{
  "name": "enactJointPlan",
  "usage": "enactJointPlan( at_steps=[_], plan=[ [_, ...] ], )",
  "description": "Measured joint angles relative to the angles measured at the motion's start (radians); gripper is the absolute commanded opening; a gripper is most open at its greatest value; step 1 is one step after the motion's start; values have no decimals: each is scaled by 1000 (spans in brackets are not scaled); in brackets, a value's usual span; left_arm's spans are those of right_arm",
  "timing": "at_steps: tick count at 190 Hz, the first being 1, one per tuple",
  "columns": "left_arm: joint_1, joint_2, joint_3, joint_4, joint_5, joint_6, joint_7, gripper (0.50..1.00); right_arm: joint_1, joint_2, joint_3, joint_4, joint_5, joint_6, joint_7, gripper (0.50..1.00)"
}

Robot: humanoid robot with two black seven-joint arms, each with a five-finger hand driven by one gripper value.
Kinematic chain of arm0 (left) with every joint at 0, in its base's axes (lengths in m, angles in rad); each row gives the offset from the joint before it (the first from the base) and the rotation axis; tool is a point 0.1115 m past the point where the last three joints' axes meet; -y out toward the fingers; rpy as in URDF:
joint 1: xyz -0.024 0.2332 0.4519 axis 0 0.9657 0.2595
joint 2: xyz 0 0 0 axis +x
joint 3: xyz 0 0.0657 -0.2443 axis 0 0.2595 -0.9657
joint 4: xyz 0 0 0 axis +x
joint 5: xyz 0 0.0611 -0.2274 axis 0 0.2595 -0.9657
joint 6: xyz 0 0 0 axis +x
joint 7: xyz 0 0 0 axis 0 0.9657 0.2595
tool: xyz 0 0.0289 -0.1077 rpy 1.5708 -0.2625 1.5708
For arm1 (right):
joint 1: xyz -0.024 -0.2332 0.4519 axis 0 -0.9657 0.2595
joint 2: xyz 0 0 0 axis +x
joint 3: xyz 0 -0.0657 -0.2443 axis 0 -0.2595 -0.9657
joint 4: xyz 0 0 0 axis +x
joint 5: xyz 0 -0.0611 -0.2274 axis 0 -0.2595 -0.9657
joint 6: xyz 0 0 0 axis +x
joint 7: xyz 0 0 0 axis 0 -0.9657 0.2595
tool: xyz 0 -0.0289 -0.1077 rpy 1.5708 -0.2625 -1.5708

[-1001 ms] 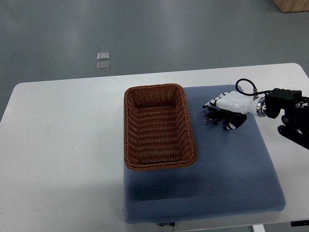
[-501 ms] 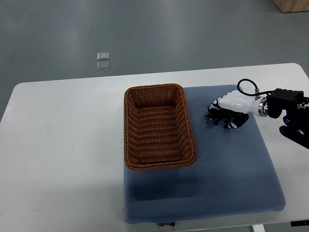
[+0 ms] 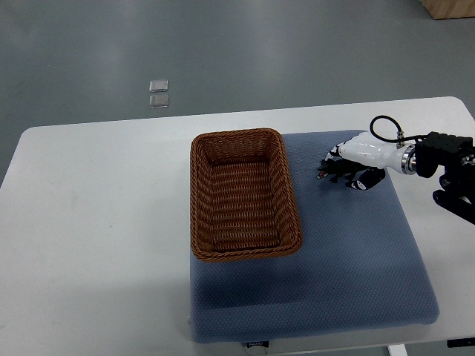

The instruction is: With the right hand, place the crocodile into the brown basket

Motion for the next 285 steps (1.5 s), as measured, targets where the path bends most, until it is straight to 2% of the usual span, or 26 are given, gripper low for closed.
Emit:
enactJointPlan(
  at_steps=[60, 118, 194, 207, 215, 218, 219, 220, 221, 222, 223, 224, 225, 226, 229, 230, 231, 232, 233, 234, 236, 238, 251, 285],
  plan=[
    [0, 0, 0, 0, 0, 0, 0, 1000, 59, 0, 56, 38, 7, -16, 8, 500],
    [0, 0, 0, 0, 0, 0, 0, 1000, 103, 30, 66, 136, 4, -19, 13, 500],
    [0, 0, 0, 0, 0, 0, 0, 1000, 101, 59, 64, 138, -2, -14, 11, 502],
    [0, 0, 0, 0, 0, 0, 0, 1000, 100, 57, 65, 132, -1, -15, 11, 547],
    [0, 0, 0, 0, 0, 0, 0, 1000, 99, 56, 69, 126, 3, -17, 11, 605],
    [0, 0, 0, 0, 0, 0, 0, 1000, 99, 56, 72, 122, 4, -17, 11, 649],
    [0, 0, 0, 0, 0, 0, 0, 1000, 98, 56, 73, 121, 4, -17, 11, 650],
    [0, 0, 0, 0, 0, 0, 0, 1000, 98, 55, 75, 120, 5, -17, 11, 674],
    [0, 0, 0, 0, 0, 0, 0, 1000, 97, 55, 77, 119, 5, -17, 11, 674],
    [0, 0, 0, 0, 0, 0, 0, 1000, 97, 55, 79, 118, 6, -17, 11, 704],
    [0, 0, 0, 0, 0, 0, 0, 1000, 96, 55, 82, 117, 6, -17, 11, 705],
    [0, 0, 0, 0, 0, 0, 0, 1000, 95, 55, 85, 115, 6, -17, 11, 735],
    [0, 0, 0, 0, 0, 0, 0, 1000, 95, 55, 88, 114, 7, -17, 11, 735],
    [0, 0, 0, 0, 0, 0, 0, 1000, 94, 55, 91, 113, 7, -17, 11, 766],
    [0, 0, 0, 0, 0, 0, 0, 1000, 91, 55, 102, 108, 8, -17, 10, 795],
    [0, 0, 0, 0, 0, 0, 0, 1000, 89, 55, 106, 107, 8, -16, 10, 823],
    [0, 0, 0, 0, 0, 0, 0, 1000, 88, 55, 111, 105, 8, -16, 10, 823],
    [0, 0, 0, 0, 0, 0, 0, 1000, 86, 55, 115, 104, 8, -16, 10, 852],
    [0, 0, 0, 0, 0, 0, 0, 1000, 82, 55, 126, 100, 9, -15, 10, 852],
    [0, 0, 0, 0, 0, 0, 0, 1000, 80, 56, 131, 98, 9, -14, 10, 874],
    [0, 0, 0, 0, 0, 0, 0, 1000, 75, 56, 143, 94, 9, -13, 10, 874],
    [0, 0, 0, 0, 0, 0, 0, 1000, 69, 57, 156, 90, 10, -11, 10, 903],
    [0, 0, 0, 0, 0, 0, 0, 1000, 20, 64, 263, 58, 10, 5, 9, 926],
    [0, 0, 0, 0, 0, 0, 0, 1000, -59, 123, 510, -19, 14, 118, 9, 928]
  ],
)
